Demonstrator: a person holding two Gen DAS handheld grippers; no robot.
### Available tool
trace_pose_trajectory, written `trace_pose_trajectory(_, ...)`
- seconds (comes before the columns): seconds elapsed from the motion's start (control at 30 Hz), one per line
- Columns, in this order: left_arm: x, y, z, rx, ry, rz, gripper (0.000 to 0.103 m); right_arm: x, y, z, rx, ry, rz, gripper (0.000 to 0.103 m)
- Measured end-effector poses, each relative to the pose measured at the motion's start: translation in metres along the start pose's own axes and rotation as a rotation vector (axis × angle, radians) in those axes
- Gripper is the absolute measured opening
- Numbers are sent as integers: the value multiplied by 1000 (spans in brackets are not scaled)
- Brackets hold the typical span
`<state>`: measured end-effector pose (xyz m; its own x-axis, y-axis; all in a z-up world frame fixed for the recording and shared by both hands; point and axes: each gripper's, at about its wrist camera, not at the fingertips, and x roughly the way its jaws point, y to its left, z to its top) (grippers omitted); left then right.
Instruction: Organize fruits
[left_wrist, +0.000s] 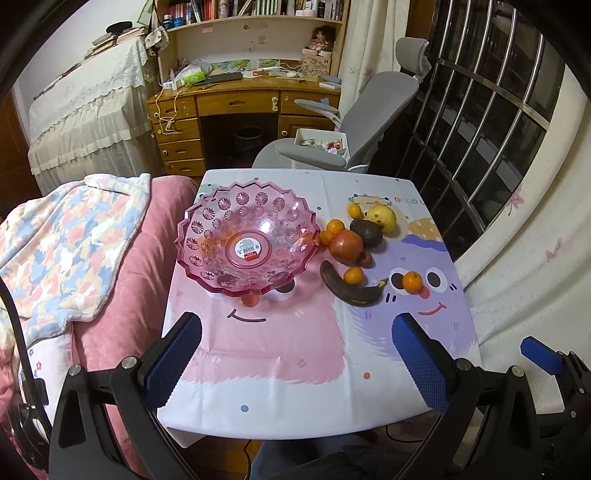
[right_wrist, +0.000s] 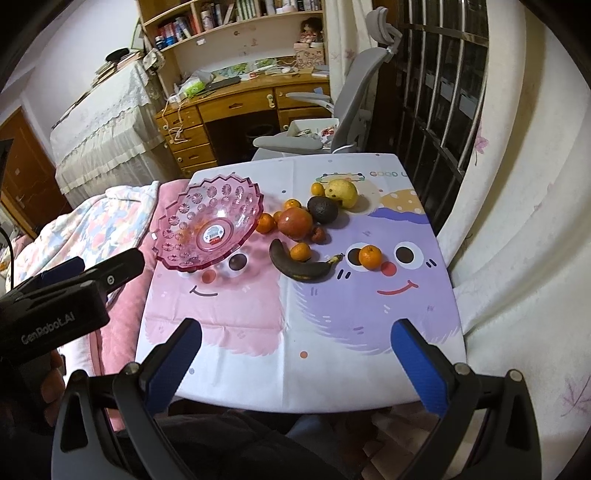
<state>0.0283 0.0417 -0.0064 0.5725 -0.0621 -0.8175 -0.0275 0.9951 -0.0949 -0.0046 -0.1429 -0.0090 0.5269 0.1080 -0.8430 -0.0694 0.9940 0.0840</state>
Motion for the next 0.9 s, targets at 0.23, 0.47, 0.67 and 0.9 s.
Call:
trace_pose_trajectory(0.23,30,13,-7,16,83,-22,102,9,4,-11,54,-10,-19,103)
trace_pose_trajectory(0.47,60,17,-11,2,179,-56,102,17,-5,-19,88,-30,-78,102)
trace_pose_trajectory(0.67,80,14,-11,-44,223,-63,102,32,-16,-14,69,-18,-105,102)
trace_pose_trajectory(0.9,104,-2,-2,-113,262,-49,102,54,-32,5,-30,-12,-80,99)
